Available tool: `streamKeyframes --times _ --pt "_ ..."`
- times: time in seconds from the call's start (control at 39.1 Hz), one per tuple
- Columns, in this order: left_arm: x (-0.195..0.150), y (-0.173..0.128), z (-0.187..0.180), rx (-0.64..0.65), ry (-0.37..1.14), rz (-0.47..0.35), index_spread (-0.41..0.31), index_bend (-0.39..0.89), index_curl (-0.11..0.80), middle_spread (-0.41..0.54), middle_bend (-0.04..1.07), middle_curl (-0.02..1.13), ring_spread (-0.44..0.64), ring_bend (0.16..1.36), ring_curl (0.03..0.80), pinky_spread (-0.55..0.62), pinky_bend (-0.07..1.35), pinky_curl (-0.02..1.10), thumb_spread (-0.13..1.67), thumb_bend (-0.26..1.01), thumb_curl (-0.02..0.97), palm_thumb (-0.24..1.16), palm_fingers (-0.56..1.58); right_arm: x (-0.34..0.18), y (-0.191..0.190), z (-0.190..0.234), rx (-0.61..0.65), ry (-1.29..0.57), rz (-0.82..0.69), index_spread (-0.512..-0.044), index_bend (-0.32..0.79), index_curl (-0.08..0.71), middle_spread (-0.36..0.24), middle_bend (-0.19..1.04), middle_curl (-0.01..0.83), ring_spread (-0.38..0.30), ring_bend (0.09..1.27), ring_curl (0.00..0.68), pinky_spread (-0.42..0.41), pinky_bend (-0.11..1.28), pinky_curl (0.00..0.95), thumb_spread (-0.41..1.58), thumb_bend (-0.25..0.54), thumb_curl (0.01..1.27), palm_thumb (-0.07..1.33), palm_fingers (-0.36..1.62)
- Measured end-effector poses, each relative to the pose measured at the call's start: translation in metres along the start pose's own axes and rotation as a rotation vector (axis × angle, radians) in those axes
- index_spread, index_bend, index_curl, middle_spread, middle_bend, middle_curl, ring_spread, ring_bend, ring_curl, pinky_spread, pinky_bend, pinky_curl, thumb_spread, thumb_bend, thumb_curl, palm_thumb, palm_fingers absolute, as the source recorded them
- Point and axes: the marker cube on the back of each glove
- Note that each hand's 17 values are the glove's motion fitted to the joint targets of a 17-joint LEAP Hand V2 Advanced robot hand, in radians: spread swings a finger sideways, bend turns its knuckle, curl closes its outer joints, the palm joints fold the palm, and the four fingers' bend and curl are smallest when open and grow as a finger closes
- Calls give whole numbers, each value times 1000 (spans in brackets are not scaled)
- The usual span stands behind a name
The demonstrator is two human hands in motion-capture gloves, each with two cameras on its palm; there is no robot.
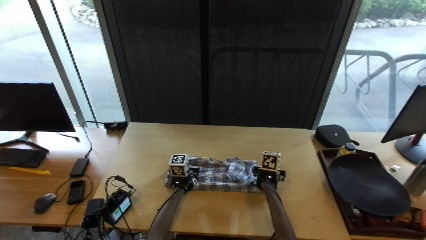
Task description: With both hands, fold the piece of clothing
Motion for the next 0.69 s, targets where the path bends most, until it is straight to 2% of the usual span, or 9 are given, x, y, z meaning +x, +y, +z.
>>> streamKeyframes --times 0.1,0.13,0.26,0.28,0.31,0.38,0.46,0.56,0.69 --pt "-1 -7 0 52 -6 -4 -112 159 361 107 190 357 369 454 332 443 476 441 1378 -12 170 -9 134 -2 -9 -3 86 -19 -10 -120 -183 -66 98 451 399 -107 1199 475 -25 1227 436 1254 -1 264 264 365" --pt "-2 -7 0 59 -17 -12 -112 159 361 107 189 358 369 454 332 444 476 440 1378 -12 171 -9 134 -2 -11 -4 100 -19 2 -115 -163 -57 84 474 409 -131 1230 484 -57 1233 440 1275 38 277 336 446" --pt "2 -5 -1 39 18 18 -112 160 361 106 189 361 368 457 329 446 469 431 1377 -12 173 -9 132 -4 -6 -2 69 13 30 -100 -167 -59 62 486 411 -159 1268 472 -139 1264 429 1311 71 293 427 501" --pt "4 -2 0 18 29 23 -112 160 361 106 189 361 368 457 329 447 468 430 1377 -12 174 -9 132 -6 -6 -3 86 14 25 -98 -137 -46 2 554 436 -168 1268 476 -173 1279 439 1316 103 308 492 637" --pt "4 -1 0 11 28 19 -112 160 361 106 188 361 368 457 328 447 468 428 1377 -12 174 -9 133 -7 -8 -5 119 14 22 -99 -134 -52 -23 570 434 -173 1265 467 -181 1268 425 1319 114 312 520 672" --pt "-1 -8 -1 61 -7 -5 -112 160 361 106 188 363 368 454 325 449 469 425 1376 -13 175 -9 132 -11 -18 -12 228 19 27 -108 -87 -32 -99 673 466 -186 1245 459 -195 1225 420 1323 155 334 618 793" --pt "1 -1 0 9 6 -4 -112 159 360 106 190 363 368 453 322 449 469 421 1376 -13 176 -10 134 -12 -14 -14 233 29 32 -129 -25 -8 -145 746 494 -192 1209 459 -204 1174 419 1313 180 352 695 875" --pt "2 3 1 -29 16 -5 -112 158 359 105 189 363 368 453 319 450 470 417 1376 -13 178 -10 135 -12 -6 -21 259 24 40 -164 30 13 -180 747 500 -197 1158 455 -216 1121 418 1290 208 379 789 955" --pt "-9 -13 1 91 -69 -43 -112 154 358 105 192 367 368 453 316 453 471 412 1375 -11 178 -6 136 -14 8 -49 376 -44 2 -202 27 26 -204 728 503 -201 1116 455 -225 1067 418 1236 215 411 873 1020"
